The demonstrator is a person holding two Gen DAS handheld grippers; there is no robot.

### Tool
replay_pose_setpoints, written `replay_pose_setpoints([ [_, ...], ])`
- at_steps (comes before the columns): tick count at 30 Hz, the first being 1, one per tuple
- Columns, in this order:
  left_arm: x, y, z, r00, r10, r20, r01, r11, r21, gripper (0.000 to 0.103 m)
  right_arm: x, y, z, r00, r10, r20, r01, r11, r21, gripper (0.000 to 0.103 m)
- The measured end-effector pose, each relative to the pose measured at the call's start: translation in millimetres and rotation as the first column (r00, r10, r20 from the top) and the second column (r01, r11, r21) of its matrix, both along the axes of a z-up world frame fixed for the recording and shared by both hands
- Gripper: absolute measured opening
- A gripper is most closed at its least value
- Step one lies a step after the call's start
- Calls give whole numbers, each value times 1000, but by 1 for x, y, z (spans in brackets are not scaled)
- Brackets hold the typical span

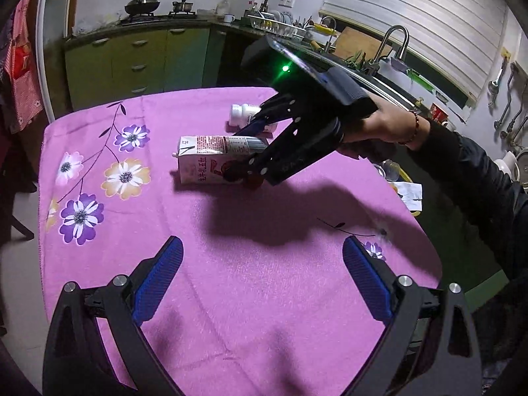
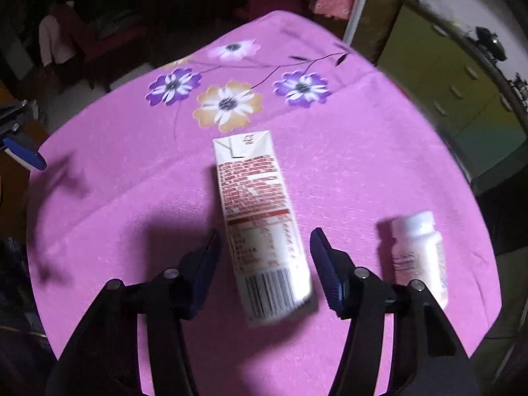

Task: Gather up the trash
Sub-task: 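Reach the right tool to the white milk carton and grasp it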

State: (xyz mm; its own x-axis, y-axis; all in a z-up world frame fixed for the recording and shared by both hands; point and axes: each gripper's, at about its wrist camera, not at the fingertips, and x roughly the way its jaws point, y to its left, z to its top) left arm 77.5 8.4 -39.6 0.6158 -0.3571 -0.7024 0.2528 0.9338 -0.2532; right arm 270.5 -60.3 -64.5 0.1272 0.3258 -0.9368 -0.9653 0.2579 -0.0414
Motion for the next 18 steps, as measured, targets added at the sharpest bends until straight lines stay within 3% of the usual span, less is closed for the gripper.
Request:
replay_pose_setpoints([
  [2, 1, 2, -2, 1000, 0, -5, 0, 1000, 1, 93, -1, 4, -3, 1000, 9, -6, -9, 1000, -11, 53],
  [3, 1, 3, -3, 1000, 1, -7, -1, 1000, 2, 93, -1, 6, -4, 1000, 7, -5, -7, 1000, -18, 42],
  [4, 1, 3, -3, 1000, 1, -9, -1, 1000, 3, 93, 0, 7, -5, 1000, 0, -3, 0, 1000, -22, 39],
  [13, -6, -2, -4, 1000, -15, -12, 15, 1000, 2, 93, -11, -19, 14, 995, -87, 40, 87, 996, -6, 37],
  [18, -7, -17, -5, 998, -59, -10, 59, 998, -5, 93, -27, -88, 54, 966, -239, 94, 233, 970, 71, 37],
])
